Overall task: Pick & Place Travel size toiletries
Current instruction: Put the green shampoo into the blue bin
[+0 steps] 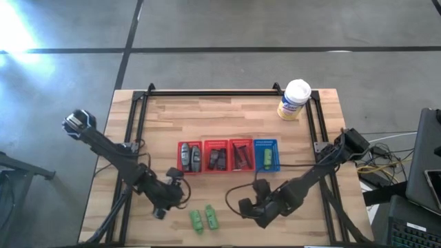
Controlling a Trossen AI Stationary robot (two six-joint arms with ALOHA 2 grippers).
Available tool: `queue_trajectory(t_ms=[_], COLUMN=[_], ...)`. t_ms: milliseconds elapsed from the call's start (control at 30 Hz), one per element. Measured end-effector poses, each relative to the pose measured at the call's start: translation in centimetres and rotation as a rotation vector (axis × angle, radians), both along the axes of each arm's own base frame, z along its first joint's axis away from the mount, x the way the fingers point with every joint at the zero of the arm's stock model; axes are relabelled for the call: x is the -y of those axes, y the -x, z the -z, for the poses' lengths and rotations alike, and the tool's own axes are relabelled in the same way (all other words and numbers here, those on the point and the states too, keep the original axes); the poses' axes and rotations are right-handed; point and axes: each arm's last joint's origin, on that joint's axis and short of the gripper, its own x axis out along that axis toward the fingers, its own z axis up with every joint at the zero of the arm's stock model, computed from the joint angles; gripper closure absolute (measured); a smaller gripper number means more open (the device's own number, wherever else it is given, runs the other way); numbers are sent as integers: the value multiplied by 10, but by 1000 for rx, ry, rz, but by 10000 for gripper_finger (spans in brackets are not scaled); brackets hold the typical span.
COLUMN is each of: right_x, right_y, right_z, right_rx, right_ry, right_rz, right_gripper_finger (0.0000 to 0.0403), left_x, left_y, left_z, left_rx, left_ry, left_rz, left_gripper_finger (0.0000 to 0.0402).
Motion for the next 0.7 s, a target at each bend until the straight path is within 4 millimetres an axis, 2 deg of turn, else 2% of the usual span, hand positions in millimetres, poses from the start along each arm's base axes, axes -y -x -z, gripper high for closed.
queue_trajectory(t_ms=[133, 333, 500, 700], right_x=[-1, -2, -2, -2], right_y=[3, 3, 3, 3], right_z=[1, 1, 1, 1], right_rx=[-51, -70, -68, -67], right_ry=[-52, -101, -94, -72], right_rz=[4, 38, 24, -26], right_gripper_finger=[51, 40, 39, 39], left_x=[2, 16, 25, 43], left_y=[0, -16, -31, -54], left_z=[8, 17, 32, 43], left_rx=[99, 229, 148, 106], left_ry=[-123, -278, -231, -235], left_rz=[237, 567, 687, 723], left_gripper_finger=[204, 201, 190, 172])
